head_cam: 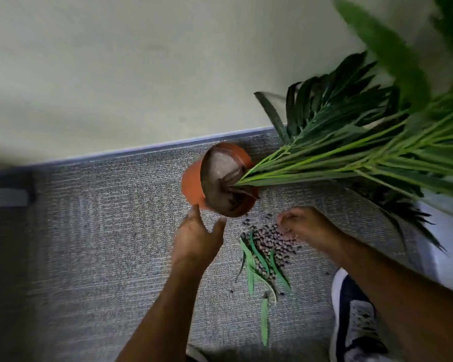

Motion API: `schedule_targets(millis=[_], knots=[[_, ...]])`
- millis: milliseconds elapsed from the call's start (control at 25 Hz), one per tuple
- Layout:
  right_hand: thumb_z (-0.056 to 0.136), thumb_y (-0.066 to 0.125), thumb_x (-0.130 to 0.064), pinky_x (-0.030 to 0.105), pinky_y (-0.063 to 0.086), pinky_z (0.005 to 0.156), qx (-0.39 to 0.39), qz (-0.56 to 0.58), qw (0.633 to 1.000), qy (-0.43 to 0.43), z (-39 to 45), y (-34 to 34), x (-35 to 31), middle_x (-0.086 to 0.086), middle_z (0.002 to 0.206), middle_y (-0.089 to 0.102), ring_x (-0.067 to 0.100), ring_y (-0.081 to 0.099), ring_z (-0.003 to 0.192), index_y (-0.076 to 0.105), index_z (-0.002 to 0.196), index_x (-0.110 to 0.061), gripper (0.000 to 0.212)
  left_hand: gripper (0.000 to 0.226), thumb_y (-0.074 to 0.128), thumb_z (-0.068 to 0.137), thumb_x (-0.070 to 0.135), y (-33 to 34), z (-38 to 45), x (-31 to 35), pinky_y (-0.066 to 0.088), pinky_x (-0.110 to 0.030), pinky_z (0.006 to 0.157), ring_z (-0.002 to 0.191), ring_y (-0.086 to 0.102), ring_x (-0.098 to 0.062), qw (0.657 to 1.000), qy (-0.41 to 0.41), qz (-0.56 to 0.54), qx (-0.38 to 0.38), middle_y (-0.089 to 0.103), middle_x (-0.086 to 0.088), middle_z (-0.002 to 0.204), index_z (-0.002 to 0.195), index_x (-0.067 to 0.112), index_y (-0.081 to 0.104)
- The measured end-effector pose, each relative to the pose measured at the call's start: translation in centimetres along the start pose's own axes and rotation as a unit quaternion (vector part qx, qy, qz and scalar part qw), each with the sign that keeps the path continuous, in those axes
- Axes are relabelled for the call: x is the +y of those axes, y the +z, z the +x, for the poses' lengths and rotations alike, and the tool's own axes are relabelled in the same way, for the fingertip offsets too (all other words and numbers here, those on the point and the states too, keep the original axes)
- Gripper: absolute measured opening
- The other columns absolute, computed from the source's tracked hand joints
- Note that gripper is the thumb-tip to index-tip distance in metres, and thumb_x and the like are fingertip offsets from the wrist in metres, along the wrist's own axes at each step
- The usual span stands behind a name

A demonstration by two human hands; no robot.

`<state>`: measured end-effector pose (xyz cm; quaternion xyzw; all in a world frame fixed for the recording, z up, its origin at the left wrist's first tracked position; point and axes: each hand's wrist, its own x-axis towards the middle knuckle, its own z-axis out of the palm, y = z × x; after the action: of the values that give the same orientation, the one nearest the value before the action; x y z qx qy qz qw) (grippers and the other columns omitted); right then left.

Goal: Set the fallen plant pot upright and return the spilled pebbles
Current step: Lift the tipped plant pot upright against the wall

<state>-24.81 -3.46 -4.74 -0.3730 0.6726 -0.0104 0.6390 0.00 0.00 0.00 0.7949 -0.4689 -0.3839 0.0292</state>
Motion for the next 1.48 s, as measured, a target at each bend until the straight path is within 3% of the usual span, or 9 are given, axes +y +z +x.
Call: schedule_targets(millis=[160,400,480,640,800,960,1120,1240,1480], knots=[[0.095,0.057,-0.006,0.022,0.042,0.052,0.014,0.055,0.998,0.040,4.4,1.9,0.0,0.003,0.083,0.070,0.018,0.071,0.064,0.063,0.095,-0.015,0.010,0.074,0.056,0.096,0.048,2.3,3.7,-0.2,0.039,-0.032,0.079,0.112,0.062,-0.042,0.997,0.008,-0.077,0.022,0.065,-0.021,0.127,0.152,0.010,0.025],[0.102,0.050,-0.018,0.027,0.056,0.058,0.033,0.114,0.990,0.077,8.6,4.8,-0.7,0.008,0.117,0.067,0.020,0.072,0.074,0.044,0.141,-0.012,0.039,0.080,0.046,0.102,0.041,4.1,6.6,-2.0,0.047,-0.040,0.090,0.113,0.061,-0.045,0.996,-0.023,-0.091,-0.013,0.063,-0.026,0.128,0.158,0.011,-0.001],[0.102,0.048,-0.011,0.026,0.056,0.055,0.028,0.140,0.987,0.072,9.3,5.6,-1.4,0.010,0.116,0.069,0.021,0.072,0.075,0.051,0.132,-0.014,0.030,0.080,0.042,0.102,0.042,4.4,7.1,-2.0,0.052,-0.046,0.093,0.104,0.066,-0.045,0.990,-0.037,-0.137,-0.027,0.062,-0.029,0.127,0.158,0.015,-0.008],[0.101,0.050,-0.002,0.021,0.053,0.044,0.085,0.150,0.984,0.047,10.6,6.4,-2.3,0.011,0.081,0.065,0.004,0.061,0.039,0.056,0.094,-0.015,0.015,0.077,0.037,0.103,0.041,4.8,7.3,-2.2,0.054,-0.048,0.084,0.094,0.069,-0.041,0.987,-0.034,-0.155,-0.033,0.069,-0.025,0.114,0.157,0.018,-0.014],[0.102,0.050,-0.007,0.028,0.058,0.052,0.019,0.172,0.984,0.042,10.8,7.7,-2.0,0.010,0.093,0.067,0.014,0.068,0.052,0.057,0.114,-0.019,0.018,0.079,0.042,0.104,0.035,4.8,6.9,-2.5,0.051,-0.036,0.074,0.089,0.070,-0.033,0.985,-0.028,-0.165,-0.037,0.073,-0.019,0.106,0.157,0.021,-0.015],[0.099,0.050,0.002,0.033,0.060,0.049,0.053,0.200,0.978,-0.009,11.2,8.8,-1.7,0.000,0.090,0.070,0.018,0.068,0.061,0.061,0.104,-0.023,0.028,0.083,0.048,0.102,0.037,4.2,7.0,-2.9,0.054,-0.026,0.054,0.074,0.072,-0.023,0.979,-0.028,-0.194,-0.060,0.074,-0.013,0.098,0.157,0.024,-0.013],[0.098,0.047,0.005,0.029,0.057,0.043,0.055,0.226,0.972,-0.004,10.7,8.7,-1.4,-0.004,0.065,0.072,0.016,0.068,0.045,0.064,0.098,-0.017,0.027,0.078,0.053,0.098,0.030,3.7,7.8,-2.7,0.057,-0.050,0.086,0.098,0.070,-0.038,0.983,-0.015,-0.173,-0.057,0.070,-0.020,0.115,0.158,0.018,0.004],[0.101,0.043,0.006,0.032,0.060,0.048,0.042,0.263,0.964,-0.005,9.0,7.4,-0.6,0.004,0.060,0.073,0.021,0.070,0.048,0.062,0.094,-0.010,0.026,0.079,0.060,0.085,0.042,3.4,7.9,-1.1,0.058,-0.051,0.084,0.096,0.070,-0.037,0.981,0.004,-0.172,-0.084,0.069,-0.016,0.114,0.152,0.020,0.024],[0.100,0.042,0.009,0.036,0.060,0.053,0.118,0.315,0.942,-0.012,6.0,1.1,2.4,0.010,0.068,0.071,0.020,0.069,0.046,0.058,0.111,-0.002,0.023,0.088,0.055,0.075,0.053,7.1,7.0,4.3,0.058,-0.054,0.085,0.097,0.071,-0.039,0.962,0.039,-0.221,-0.156,0.070,-0.017,0.115,0.151,0.021,0.024]])
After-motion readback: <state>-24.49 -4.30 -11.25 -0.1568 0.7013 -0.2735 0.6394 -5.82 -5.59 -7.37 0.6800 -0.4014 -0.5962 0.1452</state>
